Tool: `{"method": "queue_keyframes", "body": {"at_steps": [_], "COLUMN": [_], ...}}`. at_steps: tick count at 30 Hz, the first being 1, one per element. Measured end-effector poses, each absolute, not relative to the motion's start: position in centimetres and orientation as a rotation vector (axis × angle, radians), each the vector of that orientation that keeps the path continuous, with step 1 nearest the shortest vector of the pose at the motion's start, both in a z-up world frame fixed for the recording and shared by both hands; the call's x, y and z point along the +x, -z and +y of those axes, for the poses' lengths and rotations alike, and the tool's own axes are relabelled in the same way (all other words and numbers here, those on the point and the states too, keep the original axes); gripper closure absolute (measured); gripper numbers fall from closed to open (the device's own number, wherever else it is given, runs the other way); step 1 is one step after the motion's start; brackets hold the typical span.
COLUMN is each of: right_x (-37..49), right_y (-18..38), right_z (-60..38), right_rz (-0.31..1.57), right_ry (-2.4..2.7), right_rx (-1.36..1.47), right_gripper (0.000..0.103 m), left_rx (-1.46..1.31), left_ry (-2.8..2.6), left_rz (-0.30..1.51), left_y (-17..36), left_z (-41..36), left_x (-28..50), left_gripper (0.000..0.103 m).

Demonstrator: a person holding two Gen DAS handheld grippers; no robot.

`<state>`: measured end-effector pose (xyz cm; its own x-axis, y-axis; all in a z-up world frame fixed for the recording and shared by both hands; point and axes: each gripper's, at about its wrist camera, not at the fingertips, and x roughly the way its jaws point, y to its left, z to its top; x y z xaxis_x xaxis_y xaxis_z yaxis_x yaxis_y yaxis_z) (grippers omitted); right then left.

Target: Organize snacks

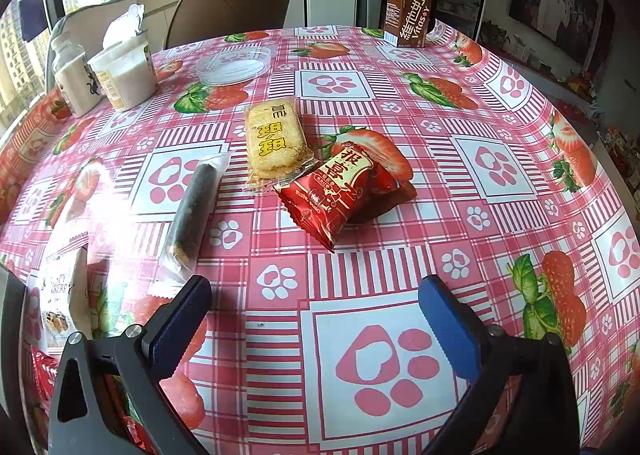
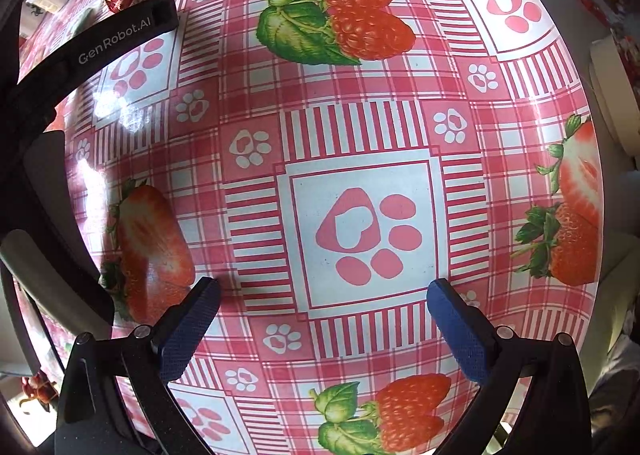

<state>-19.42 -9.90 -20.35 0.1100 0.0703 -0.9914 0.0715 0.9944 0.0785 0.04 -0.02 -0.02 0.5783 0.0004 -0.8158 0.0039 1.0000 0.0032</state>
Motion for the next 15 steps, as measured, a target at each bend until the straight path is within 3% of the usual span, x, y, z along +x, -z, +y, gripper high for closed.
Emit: {"method": "queue_keyframes", "body": {"at_steps": [15], "right_x": [-19.37], "right_y": [20.37], "right_z": [-9.93], "right_rz": [1.427], "right_ry": [-0.003], "right_rx": [0.122], "right_gripper": [0.000], "left_rx": [0.005], "left_ry": [0.002], "left_rz": [0.954], "left_y": [0.19], "left_z": [-0.05], "left_x": [0.06], "left_gripper": [0.000]}}
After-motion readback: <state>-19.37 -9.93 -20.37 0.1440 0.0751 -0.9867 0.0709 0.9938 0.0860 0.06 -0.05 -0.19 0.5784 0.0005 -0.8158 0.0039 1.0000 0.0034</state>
